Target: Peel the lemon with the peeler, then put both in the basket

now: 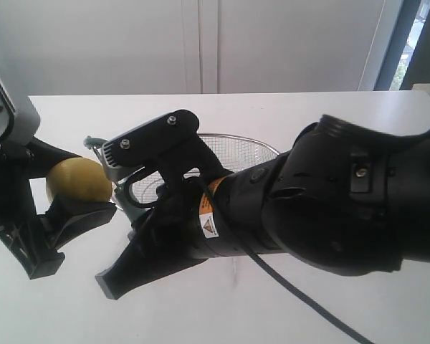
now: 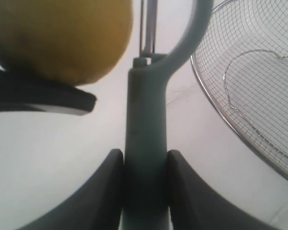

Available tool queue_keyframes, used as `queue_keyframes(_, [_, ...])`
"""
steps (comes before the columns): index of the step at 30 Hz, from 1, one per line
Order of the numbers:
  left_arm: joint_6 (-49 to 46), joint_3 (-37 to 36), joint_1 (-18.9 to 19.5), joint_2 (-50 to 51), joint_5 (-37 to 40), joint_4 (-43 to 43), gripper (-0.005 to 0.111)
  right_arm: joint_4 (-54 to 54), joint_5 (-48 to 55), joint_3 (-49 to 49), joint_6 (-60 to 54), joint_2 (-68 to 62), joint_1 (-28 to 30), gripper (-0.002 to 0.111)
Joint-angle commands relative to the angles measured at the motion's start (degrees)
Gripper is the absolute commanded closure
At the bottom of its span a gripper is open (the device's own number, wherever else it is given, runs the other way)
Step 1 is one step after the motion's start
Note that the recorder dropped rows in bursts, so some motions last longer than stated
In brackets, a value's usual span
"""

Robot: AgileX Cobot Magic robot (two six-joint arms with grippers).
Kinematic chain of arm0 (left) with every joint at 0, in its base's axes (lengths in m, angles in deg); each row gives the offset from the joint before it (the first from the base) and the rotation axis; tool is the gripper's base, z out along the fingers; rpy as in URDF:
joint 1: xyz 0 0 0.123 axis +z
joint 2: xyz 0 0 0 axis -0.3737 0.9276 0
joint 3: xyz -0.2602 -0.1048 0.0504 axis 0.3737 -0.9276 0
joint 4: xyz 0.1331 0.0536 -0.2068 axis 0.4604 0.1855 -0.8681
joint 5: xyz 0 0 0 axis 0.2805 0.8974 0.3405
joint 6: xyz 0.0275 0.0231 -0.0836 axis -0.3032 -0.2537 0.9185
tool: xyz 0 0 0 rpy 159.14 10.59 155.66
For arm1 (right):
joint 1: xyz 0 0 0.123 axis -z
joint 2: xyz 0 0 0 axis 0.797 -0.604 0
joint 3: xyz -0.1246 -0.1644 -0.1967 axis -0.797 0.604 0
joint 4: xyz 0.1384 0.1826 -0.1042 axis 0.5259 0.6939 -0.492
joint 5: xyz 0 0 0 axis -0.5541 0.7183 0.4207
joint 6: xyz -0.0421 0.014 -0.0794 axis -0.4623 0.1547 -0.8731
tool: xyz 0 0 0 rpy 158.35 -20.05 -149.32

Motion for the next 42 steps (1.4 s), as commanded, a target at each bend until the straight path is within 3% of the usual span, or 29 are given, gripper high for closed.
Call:
queue_keyframes(1, [0.6, -0.3, -0.4, -0.2, 0.1, -1.3, 0.107, -0.2, -0.1, -0.5, -0.1, 1.4, -0.2, 0.108])
queue_keyframes(10, [0.6, -0.3, -0.4, -0.2, 0.1, -1.3, 0.107, -0.3, 0.5, -0.5, -0.1, 4.6, -0.2, 0.108])
queue_keyframes(15, [0.6, -0.3, -0.4, -0.2, 0.1, -1.3, 0.107, -4.9, 6.2, -0.5, -0.1, 10.3, -0.2, 0.108])
queue_keyframes(27, [0.6, -0.3, -0.4, -0.2, 0.0, -1.3, 0.107, -5.2, 16.0, 0.0, -0.1, 37.4, -0.2, 0.108])
queue_keyframes(42, [0.6, -0.3, -0.4, -0.2, 0.0, -1.3, 0.107, -6.6, 16.9, 1.2, 0.0, 33.8, -0.2, 0.108])
